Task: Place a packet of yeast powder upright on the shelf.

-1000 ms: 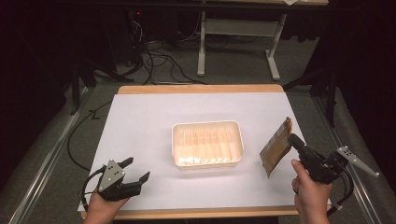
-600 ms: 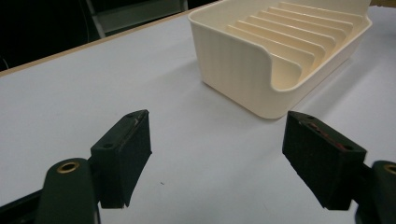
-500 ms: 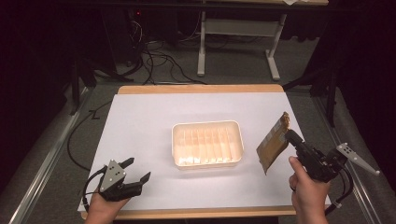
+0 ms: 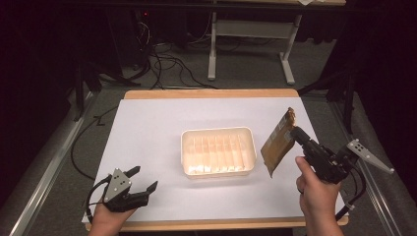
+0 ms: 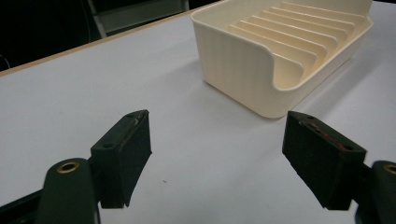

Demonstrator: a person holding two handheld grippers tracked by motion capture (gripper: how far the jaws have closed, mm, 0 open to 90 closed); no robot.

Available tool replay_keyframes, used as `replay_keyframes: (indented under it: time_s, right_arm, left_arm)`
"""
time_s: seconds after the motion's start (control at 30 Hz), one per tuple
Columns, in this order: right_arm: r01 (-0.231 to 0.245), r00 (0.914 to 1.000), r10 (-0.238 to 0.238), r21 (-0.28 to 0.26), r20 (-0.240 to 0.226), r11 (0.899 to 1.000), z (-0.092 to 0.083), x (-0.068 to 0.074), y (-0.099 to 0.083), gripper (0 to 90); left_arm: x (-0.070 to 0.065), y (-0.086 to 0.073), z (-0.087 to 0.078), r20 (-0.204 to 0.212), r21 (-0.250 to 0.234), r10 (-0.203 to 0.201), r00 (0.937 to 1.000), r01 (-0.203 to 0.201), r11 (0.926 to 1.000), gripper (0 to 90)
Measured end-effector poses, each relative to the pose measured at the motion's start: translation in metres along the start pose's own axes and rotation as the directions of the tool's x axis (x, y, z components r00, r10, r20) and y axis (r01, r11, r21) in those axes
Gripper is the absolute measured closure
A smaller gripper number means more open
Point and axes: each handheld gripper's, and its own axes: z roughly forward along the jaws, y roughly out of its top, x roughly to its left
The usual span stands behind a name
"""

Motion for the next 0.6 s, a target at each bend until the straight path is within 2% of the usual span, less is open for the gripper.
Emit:
replay_keyframes:
  time_s: [0.27,0.6]
  right_arm:
    - [0.010,0.9993,-0.010,0.003,-0.037,1.000,0.017,0.018,0.008,89.7]
    - [0.019,0.9971,-0.017,0.032,-0.075,0.999,0.049,0.040,0.000,89.8]
  left_arm:
    - [-0.001,0.000,0.000,0.000,0.000,0.005,1.0000,-0.005,1.0000,24.0]
    - [0.000,0.000,-0.001,0.001,0.000,0.009,1.0000,-0.009,1.0000,24.0]
